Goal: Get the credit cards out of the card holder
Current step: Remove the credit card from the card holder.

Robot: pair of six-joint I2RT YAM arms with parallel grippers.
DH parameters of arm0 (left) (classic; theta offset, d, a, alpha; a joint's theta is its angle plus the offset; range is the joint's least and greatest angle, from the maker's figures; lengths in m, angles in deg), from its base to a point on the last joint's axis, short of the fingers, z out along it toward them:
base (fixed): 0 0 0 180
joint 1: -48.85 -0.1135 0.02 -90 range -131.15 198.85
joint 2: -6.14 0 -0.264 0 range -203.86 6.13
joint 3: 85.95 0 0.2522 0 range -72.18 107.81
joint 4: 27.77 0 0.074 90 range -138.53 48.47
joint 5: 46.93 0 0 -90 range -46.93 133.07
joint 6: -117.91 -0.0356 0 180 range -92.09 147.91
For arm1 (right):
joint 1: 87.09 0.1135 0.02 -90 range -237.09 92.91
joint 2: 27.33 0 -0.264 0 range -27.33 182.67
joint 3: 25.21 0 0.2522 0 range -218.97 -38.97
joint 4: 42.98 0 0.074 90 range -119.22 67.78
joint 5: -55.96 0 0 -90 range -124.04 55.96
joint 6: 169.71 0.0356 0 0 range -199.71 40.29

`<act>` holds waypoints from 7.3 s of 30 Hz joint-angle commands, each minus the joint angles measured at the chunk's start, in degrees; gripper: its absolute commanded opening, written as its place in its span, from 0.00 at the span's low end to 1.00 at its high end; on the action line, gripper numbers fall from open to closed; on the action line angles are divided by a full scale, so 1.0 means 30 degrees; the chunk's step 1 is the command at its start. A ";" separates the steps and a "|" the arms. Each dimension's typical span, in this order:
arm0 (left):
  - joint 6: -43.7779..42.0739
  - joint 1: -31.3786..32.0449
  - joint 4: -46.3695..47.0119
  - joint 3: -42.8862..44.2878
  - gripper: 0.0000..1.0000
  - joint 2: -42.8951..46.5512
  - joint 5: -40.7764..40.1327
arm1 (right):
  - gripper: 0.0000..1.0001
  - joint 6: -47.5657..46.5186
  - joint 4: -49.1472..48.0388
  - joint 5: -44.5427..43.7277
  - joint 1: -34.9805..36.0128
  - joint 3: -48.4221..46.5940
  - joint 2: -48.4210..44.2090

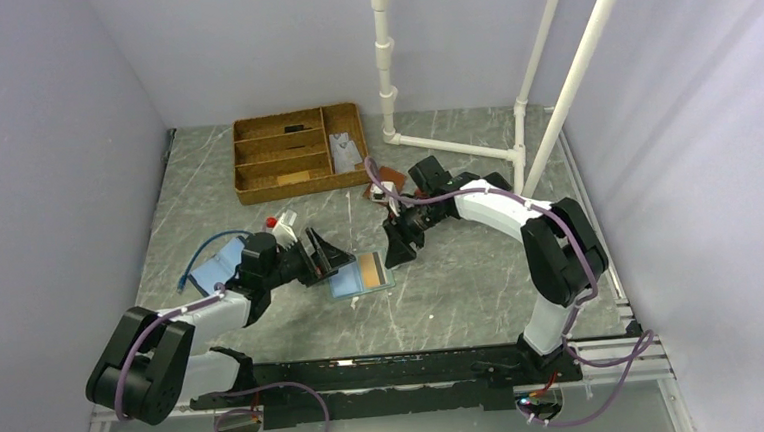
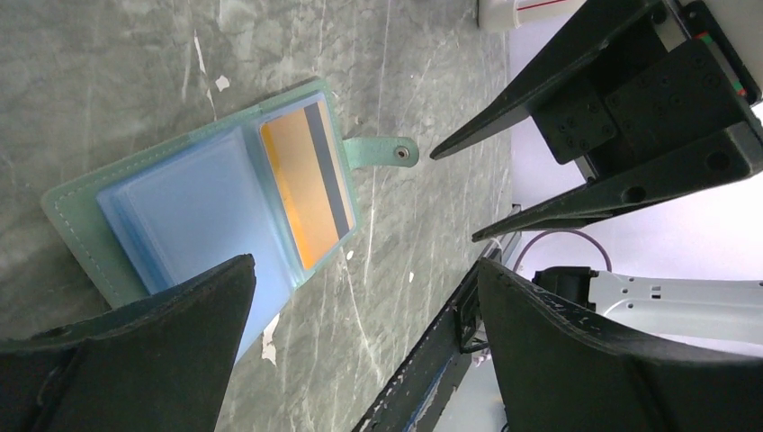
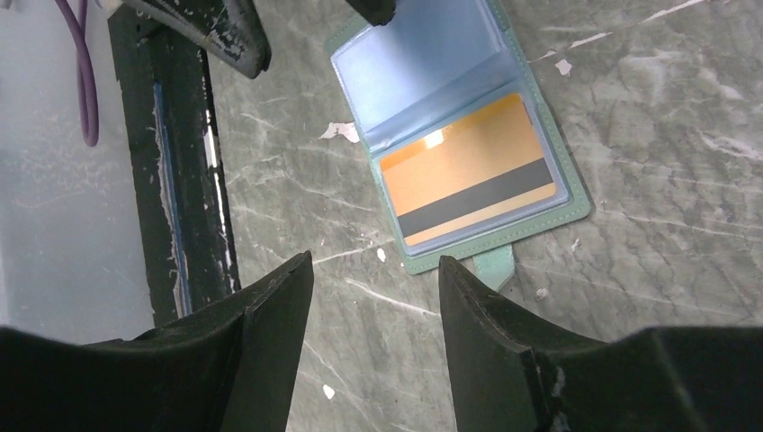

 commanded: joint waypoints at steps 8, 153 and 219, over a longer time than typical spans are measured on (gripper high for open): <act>0.1024 -0.0060 0.1634 -0.0050 0.99 -0.0407 0.0535 | 0.55 0.4728 -0.3410 -0.0230 0.0050 -0.0031 0.0840; -0.6646 0.1502 -0.6265 0.4662 0.00 0.1182 0.2280 | 0.49 -0.3715 0.3216 0.2437 -0.0220 -0.2343 -0.1634; 0.4895 0.0703 0.1624 0.1245 0.95 0.3090 0.0457 | 0.00 -0.7425 0.5483 0.1622 0.0614 -0.2347 -0.2370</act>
